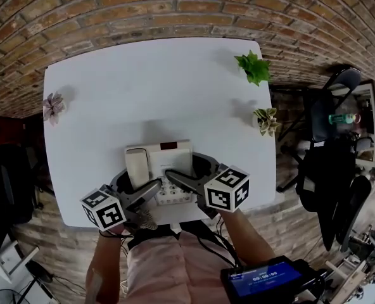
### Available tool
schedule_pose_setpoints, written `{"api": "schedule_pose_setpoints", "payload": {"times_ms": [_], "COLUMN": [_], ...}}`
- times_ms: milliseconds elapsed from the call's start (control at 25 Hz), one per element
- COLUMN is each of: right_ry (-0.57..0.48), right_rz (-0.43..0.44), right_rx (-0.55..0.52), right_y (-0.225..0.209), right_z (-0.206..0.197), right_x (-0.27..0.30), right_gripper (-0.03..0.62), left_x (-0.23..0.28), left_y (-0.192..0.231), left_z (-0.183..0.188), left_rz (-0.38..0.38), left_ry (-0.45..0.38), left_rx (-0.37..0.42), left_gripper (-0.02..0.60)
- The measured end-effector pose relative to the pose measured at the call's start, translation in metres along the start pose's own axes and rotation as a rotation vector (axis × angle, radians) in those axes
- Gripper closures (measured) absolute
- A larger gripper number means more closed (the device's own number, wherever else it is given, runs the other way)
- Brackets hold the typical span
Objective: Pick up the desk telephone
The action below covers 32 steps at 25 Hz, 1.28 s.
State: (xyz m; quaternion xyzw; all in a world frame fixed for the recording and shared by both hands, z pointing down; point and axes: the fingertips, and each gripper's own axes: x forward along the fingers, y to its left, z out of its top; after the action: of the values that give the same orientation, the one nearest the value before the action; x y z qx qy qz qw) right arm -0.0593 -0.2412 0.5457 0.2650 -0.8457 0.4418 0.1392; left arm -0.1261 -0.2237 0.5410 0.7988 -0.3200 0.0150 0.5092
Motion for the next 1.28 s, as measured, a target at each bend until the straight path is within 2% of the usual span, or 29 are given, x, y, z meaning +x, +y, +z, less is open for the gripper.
{"api": "schedule_pose_setpoints", "payload": {"times_ms": [200,520,1280], "right_ry": [0.014,-0.018,-0.168], "right_rz": [-0.02,-0.036,-0.042], "right_rx": [0.006,-0.012,-0.148], "right_y": [0.0,0.011,0.081], "right_z": [-0.004,0.005,0.055], "right_x": [0.0,-0.015,-0.099], "right_gripper": [0.27,0.27,0.27], "left_x": [-0.001,-0.004,-0.031], "left_y": [0.001,-0.018,-0.127], "left_z": [-0.005,0.001,0.031], "left_rz": [0.011,0.006,-0.031], "left_ry": [0.011,-0.004,-0.082], "left_rx": [-0.028,-0.002,0.159], "left_gripper": [0.143,0.143,0.143]}}
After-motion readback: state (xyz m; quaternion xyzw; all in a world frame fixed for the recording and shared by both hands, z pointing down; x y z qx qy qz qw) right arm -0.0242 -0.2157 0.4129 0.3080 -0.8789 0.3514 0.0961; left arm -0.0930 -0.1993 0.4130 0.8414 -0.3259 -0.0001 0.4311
